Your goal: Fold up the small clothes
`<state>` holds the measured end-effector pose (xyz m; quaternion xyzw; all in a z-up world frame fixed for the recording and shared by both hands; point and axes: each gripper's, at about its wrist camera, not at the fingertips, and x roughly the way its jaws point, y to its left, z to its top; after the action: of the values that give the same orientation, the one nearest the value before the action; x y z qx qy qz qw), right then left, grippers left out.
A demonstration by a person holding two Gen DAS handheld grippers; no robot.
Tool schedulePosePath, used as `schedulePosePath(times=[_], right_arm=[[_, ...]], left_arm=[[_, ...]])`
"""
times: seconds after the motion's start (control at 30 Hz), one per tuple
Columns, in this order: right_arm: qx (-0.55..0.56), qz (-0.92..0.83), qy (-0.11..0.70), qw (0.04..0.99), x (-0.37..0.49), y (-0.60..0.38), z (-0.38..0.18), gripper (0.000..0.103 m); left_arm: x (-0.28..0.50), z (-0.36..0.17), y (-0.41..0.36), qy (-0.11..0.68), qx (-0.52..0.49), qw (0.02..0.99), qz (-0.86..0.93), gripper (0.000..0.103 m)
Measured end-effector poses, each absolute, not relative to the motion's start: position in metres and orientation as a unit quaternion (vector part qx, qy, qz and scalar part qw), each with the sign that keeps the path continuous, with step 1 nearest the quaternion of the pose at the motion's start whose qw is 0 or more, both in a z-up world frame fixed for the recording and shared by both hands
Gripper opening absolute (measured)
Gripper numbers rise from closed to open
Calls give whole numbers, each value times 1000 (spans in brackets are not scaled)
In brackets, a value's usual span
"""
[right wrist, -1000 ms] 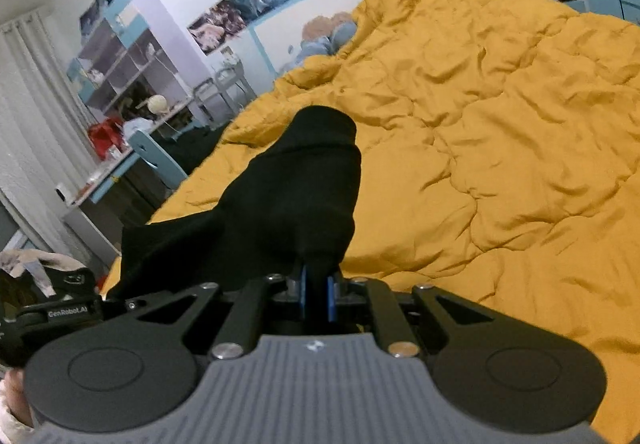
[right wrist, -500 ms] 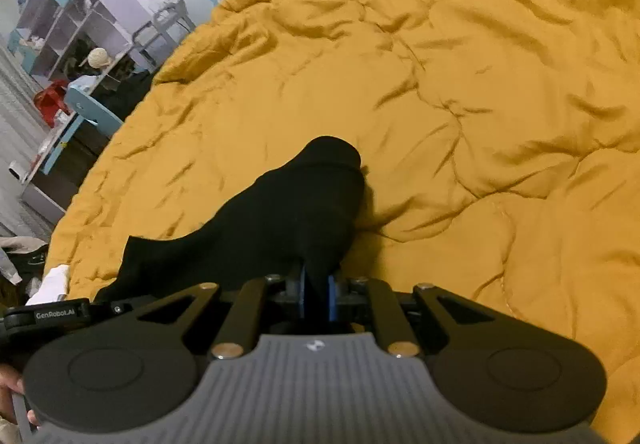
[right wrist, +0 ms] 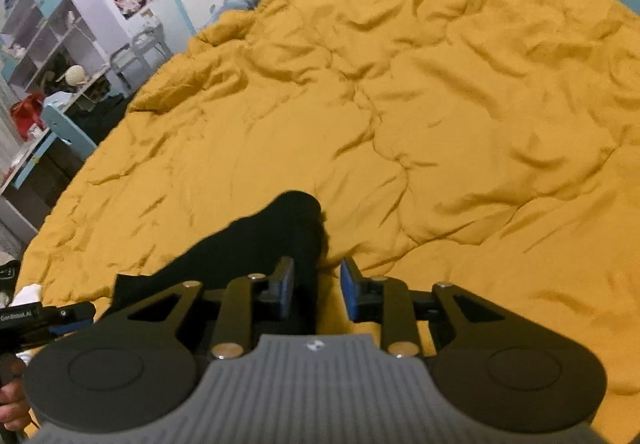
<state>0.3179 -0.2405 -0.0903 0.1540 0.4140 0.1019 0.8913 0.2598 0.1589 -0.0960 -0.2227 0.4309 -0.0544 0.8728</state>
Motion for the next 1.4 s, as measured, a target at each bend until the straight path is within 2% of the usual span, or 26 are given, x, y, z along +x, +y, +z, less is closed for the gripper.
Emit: schedulePosePath(times=[0.37, 0.5, 0.67, 0.97, 1.23, 1.3, 1.4], right_arm=[[35, 214, 405, 888, 215, -204, -48, 23], [-14, 240, 398, 885, 175, -190, -52, 28], [-55, 220, 412, 882, 154, -185, -81, 29], [-50, 205, 440, 873, 153, -189, -143, 29], [-50, 199, 419, 885, 142, -192, -118, 31], [-47, 202, 413, 887, 134, -194, -107, 38], [-51, 203, 404, 890, 119, -195, -96, 43]], left_arm=[[194, -49, 98, 435, -114, 884, -131, 33], [164, -55, 77, 445, -86, 877, -162, 29], [142, -82, 67, 449, -66, 878, -151, 29], [135, -134, 79, 458, -73, 875, -138, 30], [117, -107, 75, 437, -56, 888, -128, 30], [106, -94, 73, 423, -44, 895, -132, 30], [88, -79, 67, 404, -27, 903, -143, 30]])
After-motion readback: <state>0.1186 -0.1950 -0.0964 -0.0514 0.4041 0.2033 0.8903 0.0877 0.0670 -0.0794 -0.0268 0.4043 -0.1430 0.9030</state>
